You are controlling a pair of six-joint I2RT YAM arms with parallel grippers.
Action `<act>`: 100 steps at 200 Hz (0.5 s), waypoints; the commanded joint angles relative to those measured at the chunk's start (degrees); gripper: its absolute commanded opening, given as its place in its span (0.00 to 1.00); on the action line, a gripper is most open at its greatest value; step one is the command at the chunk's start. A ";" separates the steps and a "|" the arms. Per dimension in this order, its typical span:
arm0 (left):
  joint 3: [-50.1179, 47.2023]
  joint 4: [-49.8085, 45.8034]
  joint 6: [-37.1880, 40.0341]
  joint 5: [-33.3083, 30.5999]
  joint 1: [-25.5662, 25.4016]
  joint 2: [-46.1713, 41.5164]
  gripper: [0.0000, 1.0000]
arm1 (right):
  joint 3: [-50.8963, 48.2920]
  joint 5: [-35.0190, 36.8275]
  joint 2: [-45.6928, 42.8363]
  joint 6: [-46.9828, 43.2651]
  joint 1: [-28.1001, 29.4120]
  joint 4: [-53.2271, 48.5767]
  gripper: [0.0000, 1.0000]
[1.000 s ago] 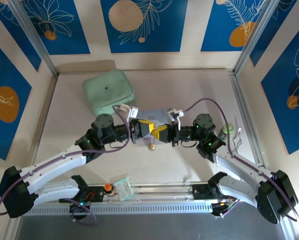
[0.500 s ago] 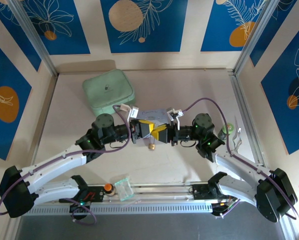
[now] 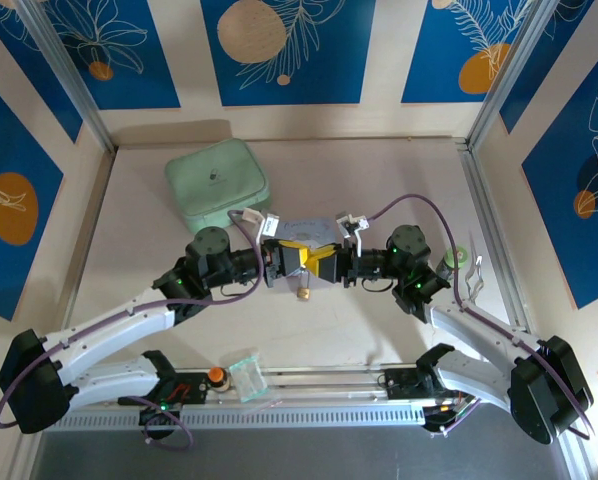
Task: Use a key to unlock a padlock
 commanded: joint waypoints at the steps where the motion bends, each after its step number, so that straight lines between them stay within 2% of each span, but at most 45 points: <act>1: 1.33 1.55 -0.40 1.19 0.10 0.01 0.00 | 0.36 -0.60 -0.12 -0.08 -0.11 0.91 0.17; 35: 1.57 1.48 -0.63 0.95 0.11 0.18 0.00 | 0.20 -1.01 0.17 0.10 0.16 1.27 0.11; 69: 1.23 1.88 -0.89 0.20 0.11 0.03 0.00 | -0.66 -0.91 -0.51 0.33 -0.04 1.18 0.10; 83: 1.13 2.24 -1.27 0.21 0.11 0.13 0.00 | -0.62 -1.56 -0.10 0.61 0.07 1.18 0.10; 100: 1.31 2.44 -1.48 0.51 0.10 0.42 0.00 | -0.23 -2.31 0.43 0.81 0.16 0.96 0.16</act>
